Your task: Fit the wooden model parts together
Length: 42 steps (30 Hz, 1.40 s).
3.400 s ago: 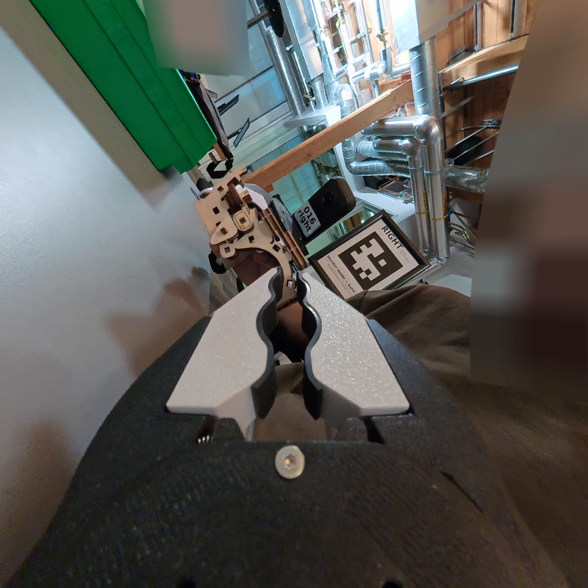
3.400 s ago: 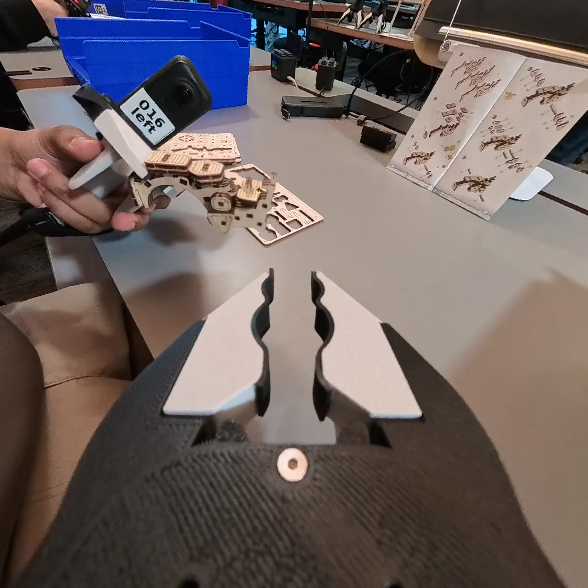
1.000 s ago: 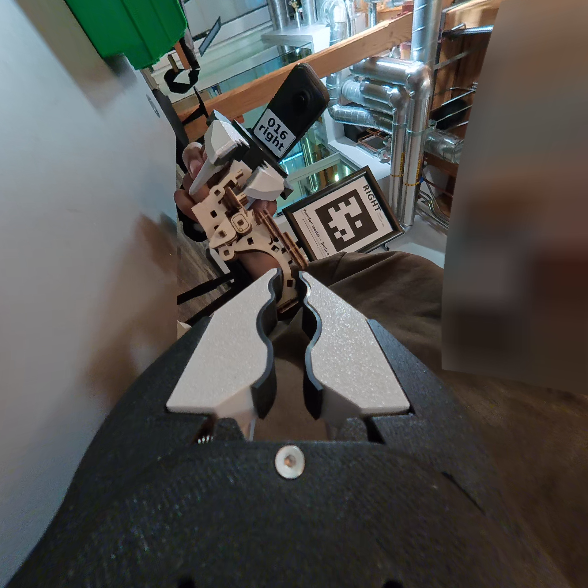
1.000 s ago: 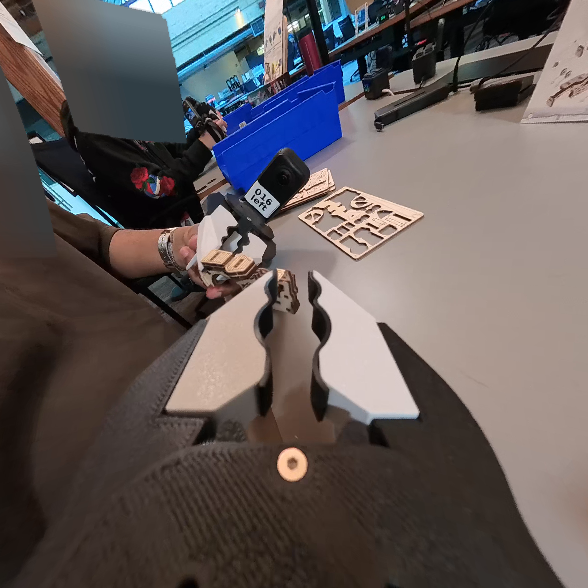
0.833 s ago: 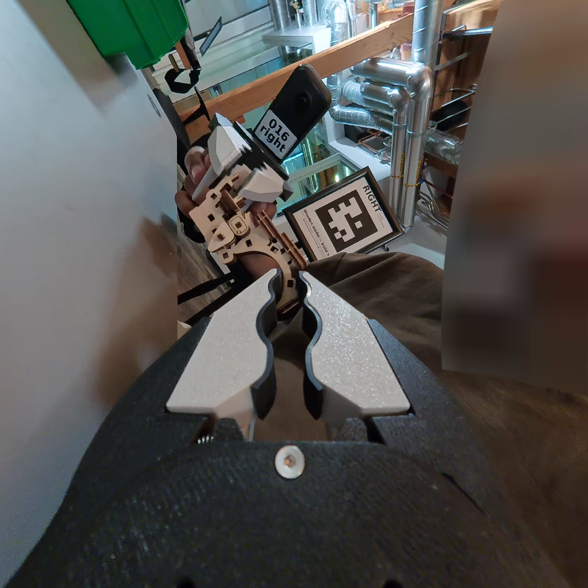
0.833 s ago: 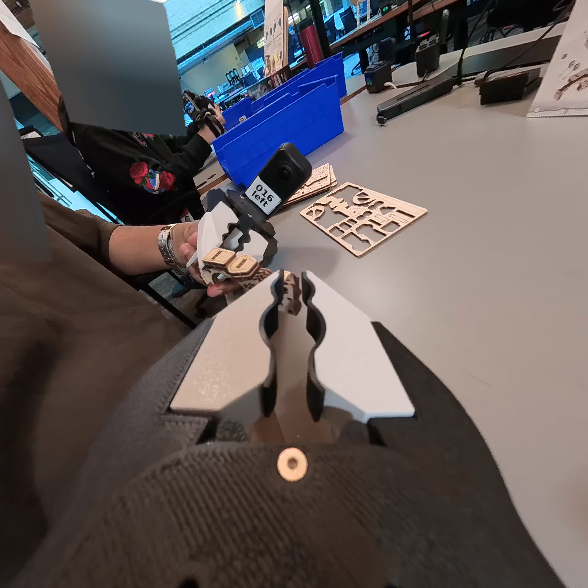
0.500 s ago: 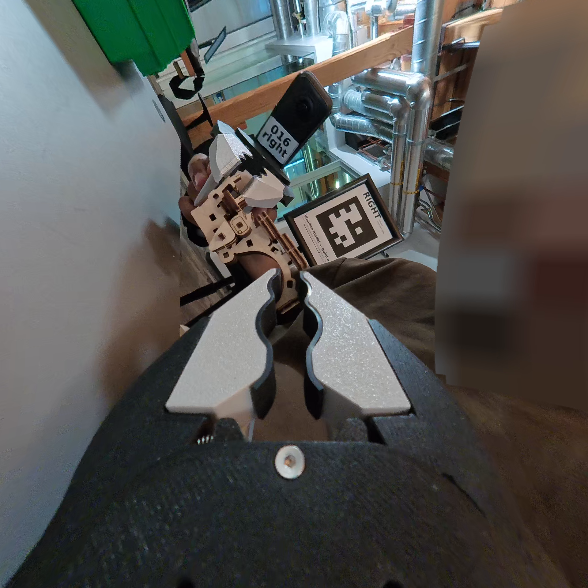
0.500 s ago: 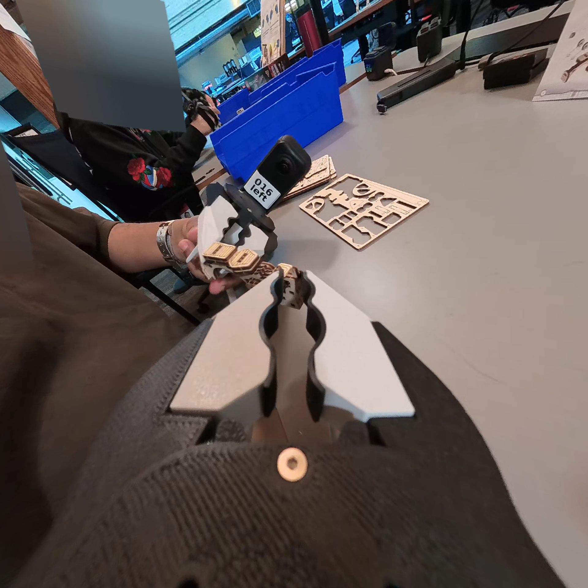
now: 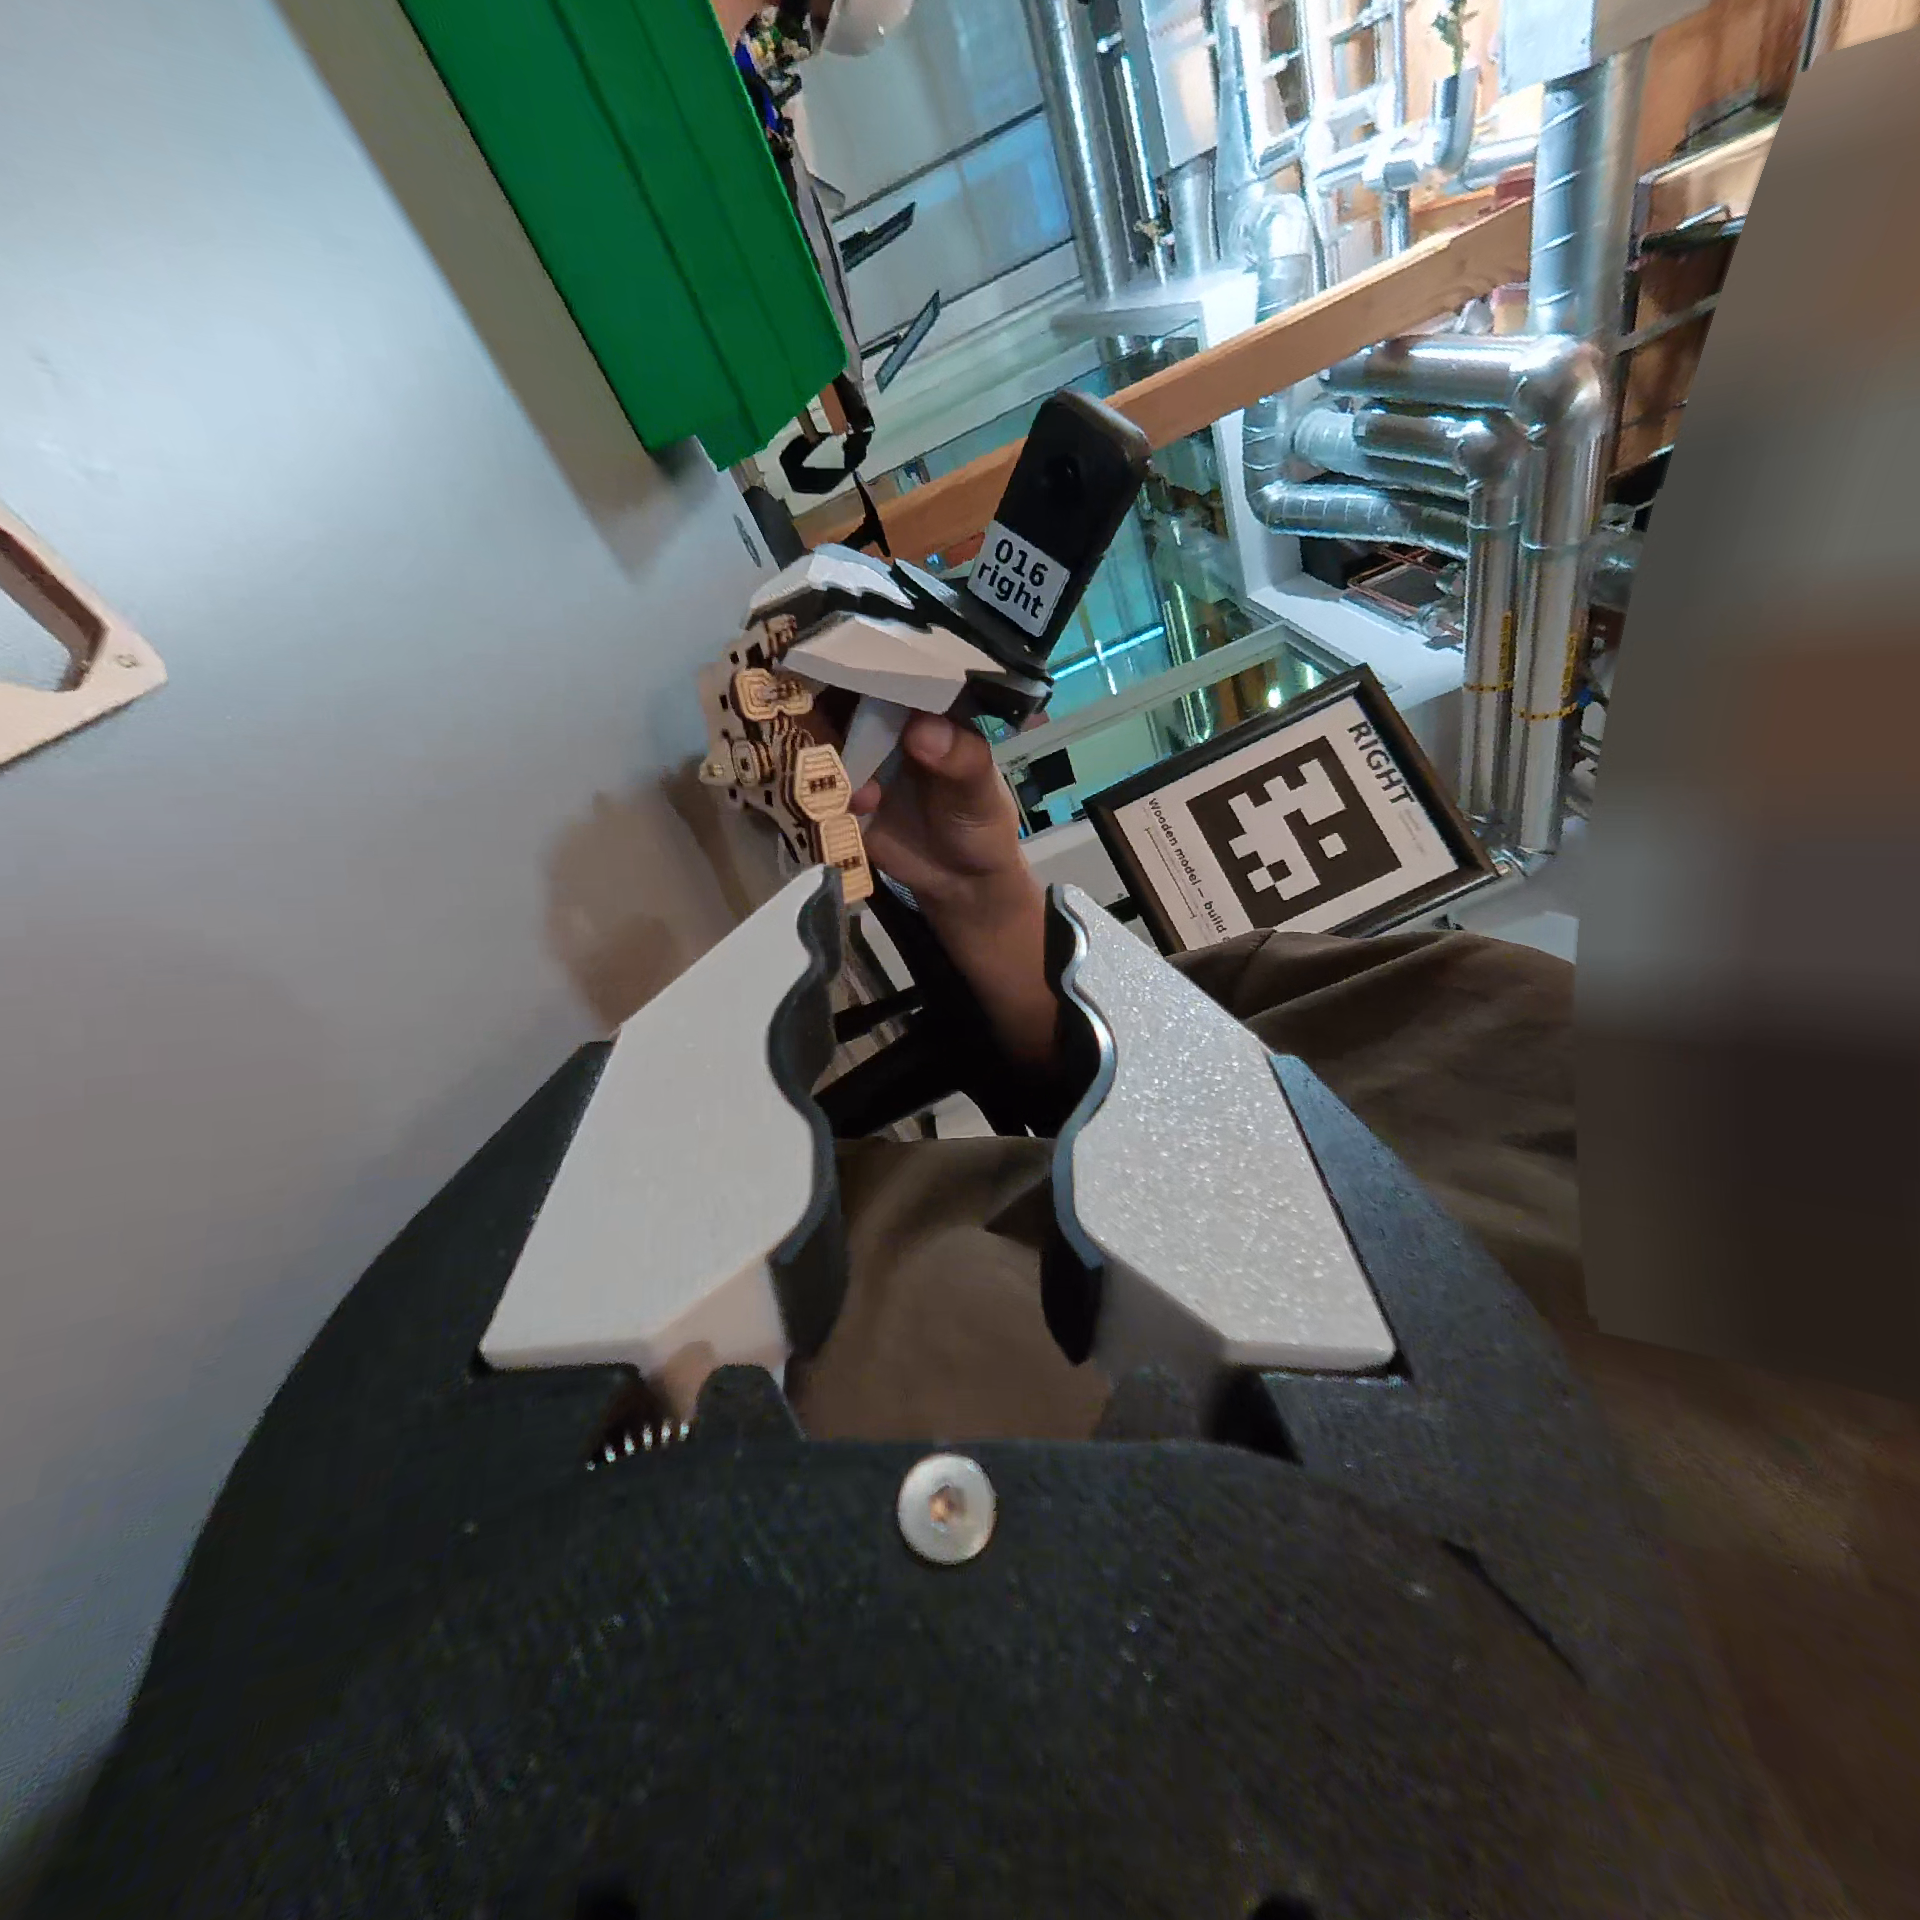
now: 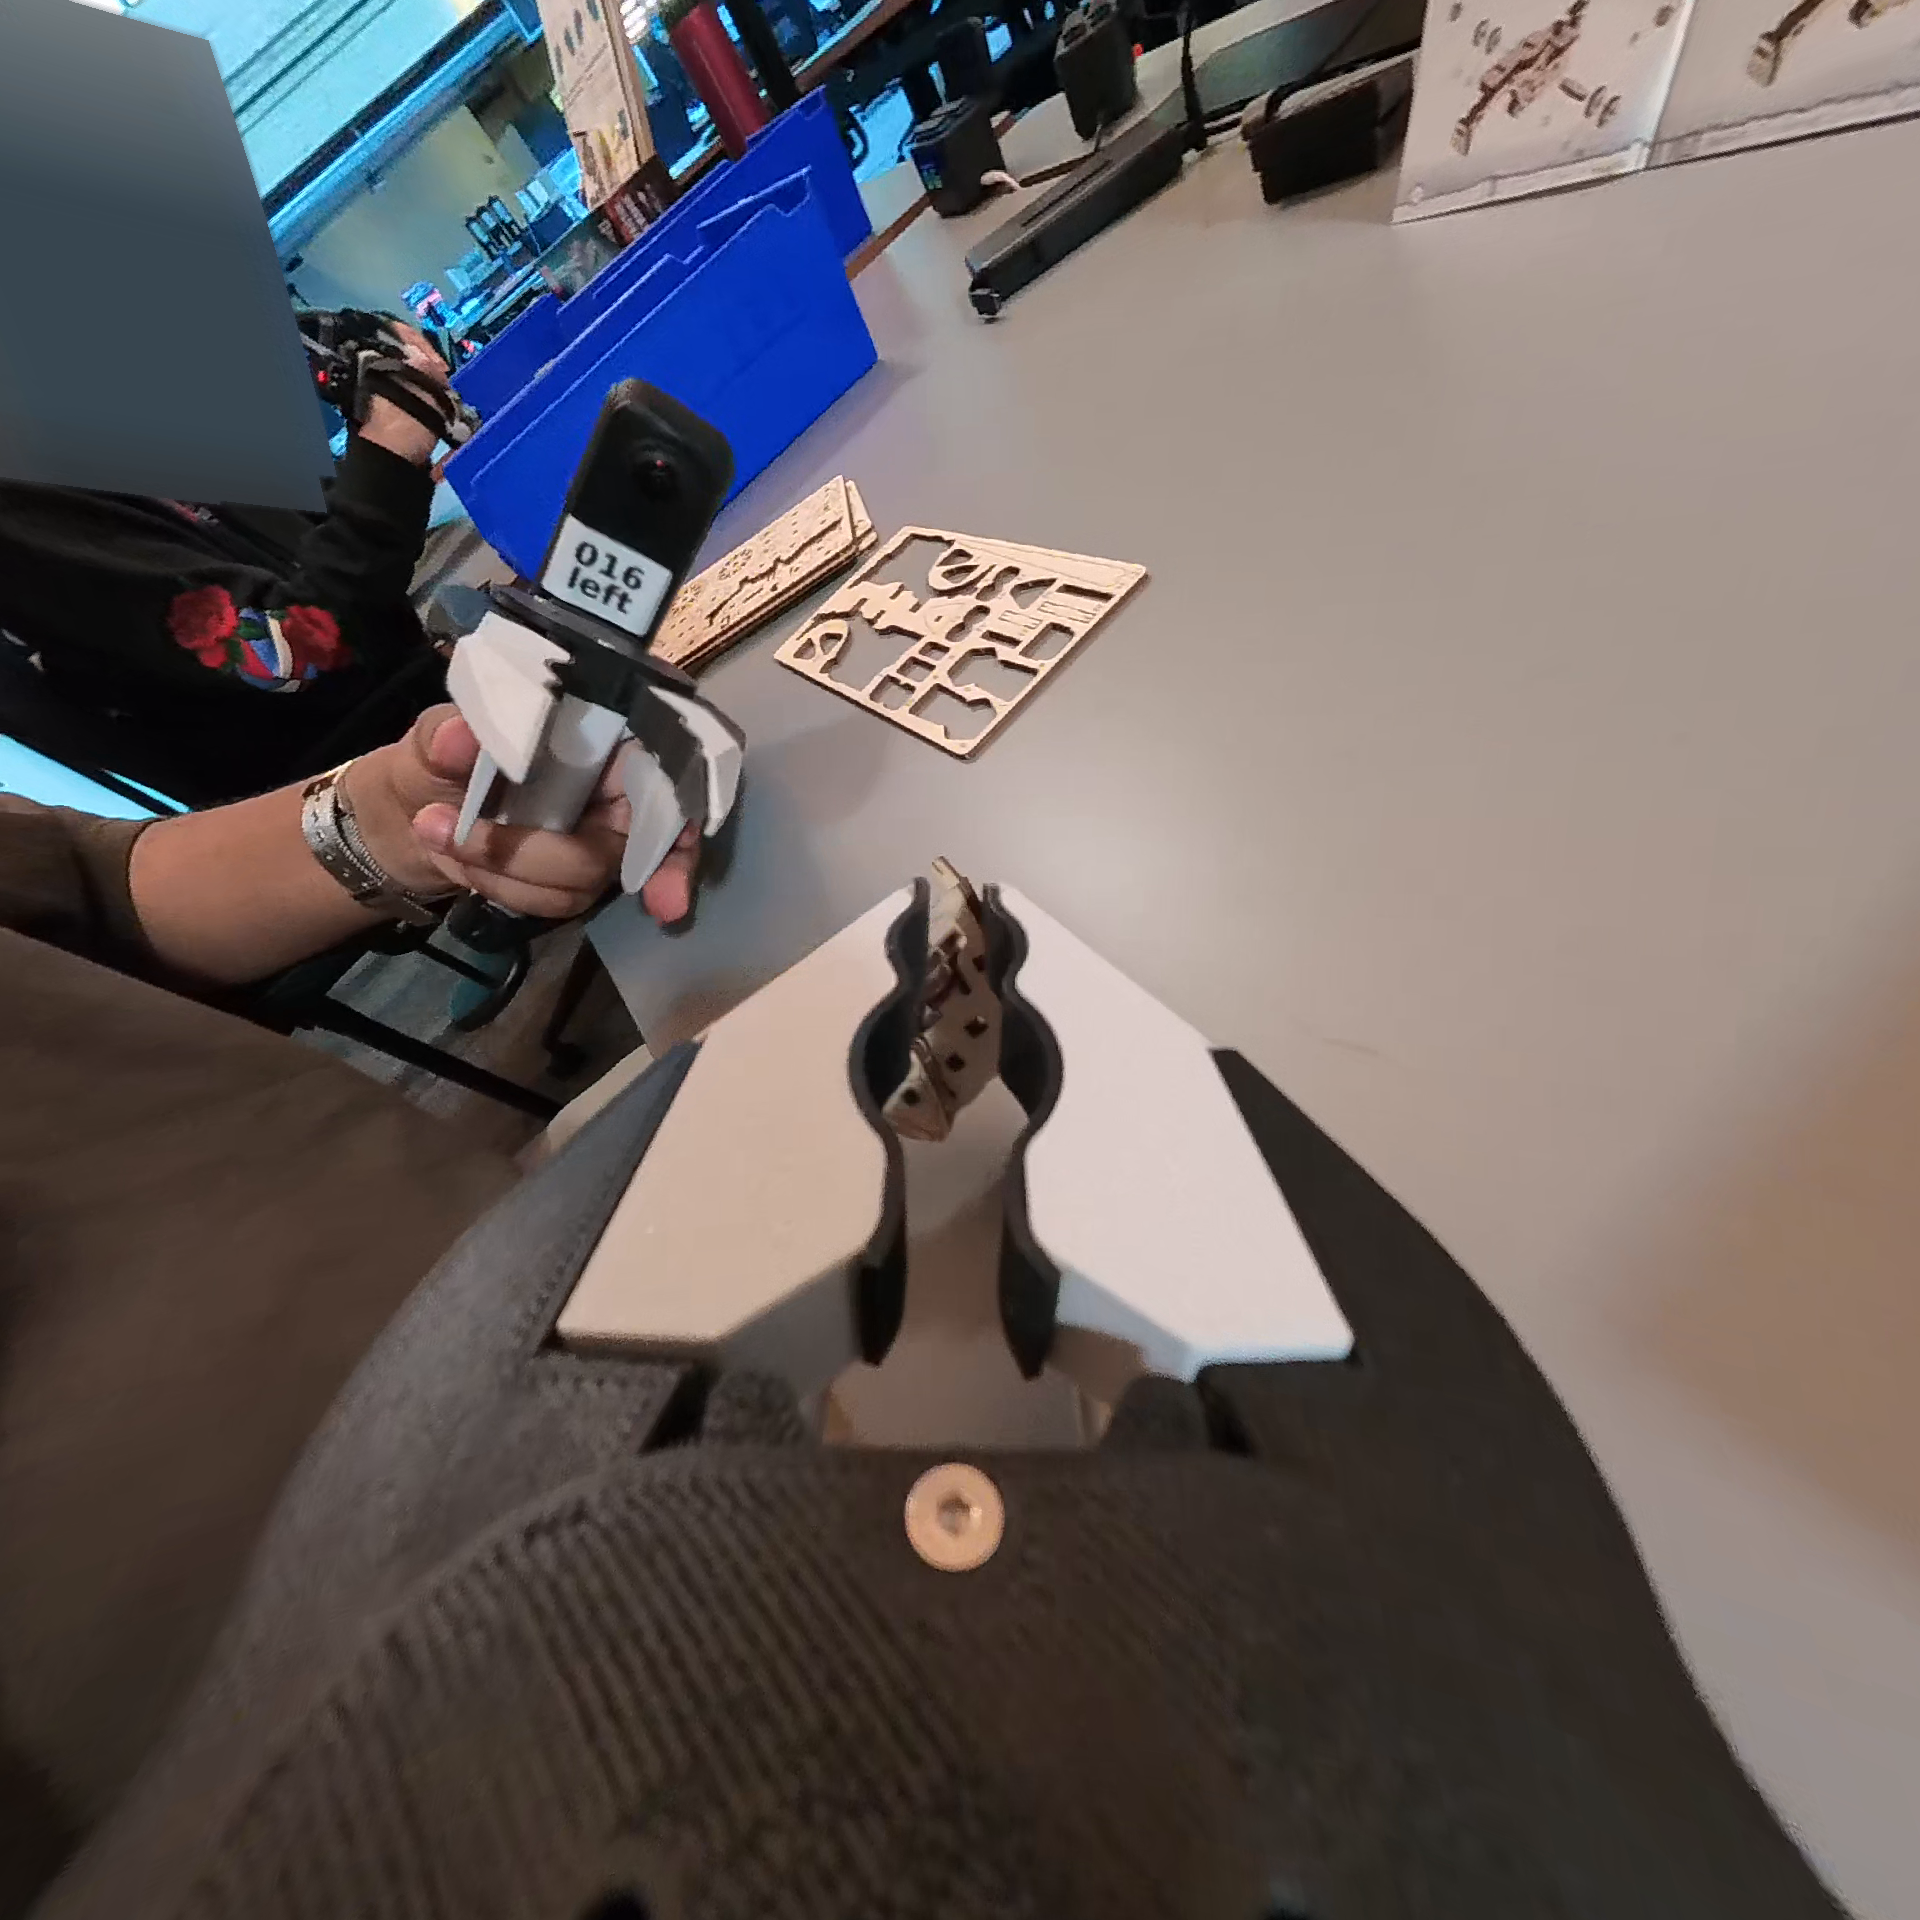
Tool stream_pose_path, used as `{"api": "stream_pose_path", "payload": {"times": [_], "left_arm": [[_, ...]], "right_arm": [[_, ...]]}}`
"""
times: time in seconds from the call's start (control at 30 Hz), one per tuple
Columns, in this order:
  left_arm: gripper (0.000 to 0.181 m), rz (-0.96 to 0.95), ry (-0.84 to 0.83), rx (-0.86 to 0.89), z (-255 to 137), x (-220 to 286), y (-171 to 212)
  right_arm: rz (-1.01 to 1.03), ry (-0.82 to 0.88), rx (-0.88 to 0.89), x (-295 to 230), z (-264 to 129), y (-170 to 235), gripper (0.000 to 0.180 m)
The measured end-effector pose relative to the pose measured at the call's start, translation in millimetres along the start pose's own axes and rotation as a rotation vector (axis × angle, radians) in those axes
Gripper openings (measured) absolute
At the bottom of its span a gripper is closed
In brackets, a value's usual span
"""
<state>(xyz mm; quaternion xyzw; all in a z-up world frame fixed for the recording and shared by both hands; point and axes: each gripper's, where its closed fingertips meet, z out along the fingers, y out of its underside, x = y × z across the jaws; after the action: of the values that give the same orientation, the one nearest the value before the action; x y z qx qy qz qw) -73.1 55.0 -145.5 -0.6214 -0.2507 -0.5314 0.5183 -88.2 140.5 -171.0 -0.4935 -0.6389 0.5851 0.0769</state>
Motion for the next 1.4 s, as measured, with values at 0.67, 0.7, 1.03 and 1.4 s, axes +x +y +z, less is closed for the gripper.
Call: {"api": "stream_pose_path", "payload": {"times": [0.67, 0.7, 1.03, 1.4], "left_arm": [[0.044, 0.405, -0.324, -0.147, 24, -24, 29], [0.045, 0.44, -0.351, -0.145, 25, -26, 29], [0.05, 0.631, -0.491, -0.207, 42, -36, 46], [0.04, 0.602, -0.543, -0.172, 40, -42, 39]], "right_arm": [[0.11, 0.07, -0.03, 12, 4, 10, 0.008], [0.111, 0.075, -0.034, 12, 5, 11, 0.008], [0.127, 0.08, -0.025, 8, 8, 11, 0.008], [0.161, 0.001, 0.041, -5, 7, 1, 0.008]]}}
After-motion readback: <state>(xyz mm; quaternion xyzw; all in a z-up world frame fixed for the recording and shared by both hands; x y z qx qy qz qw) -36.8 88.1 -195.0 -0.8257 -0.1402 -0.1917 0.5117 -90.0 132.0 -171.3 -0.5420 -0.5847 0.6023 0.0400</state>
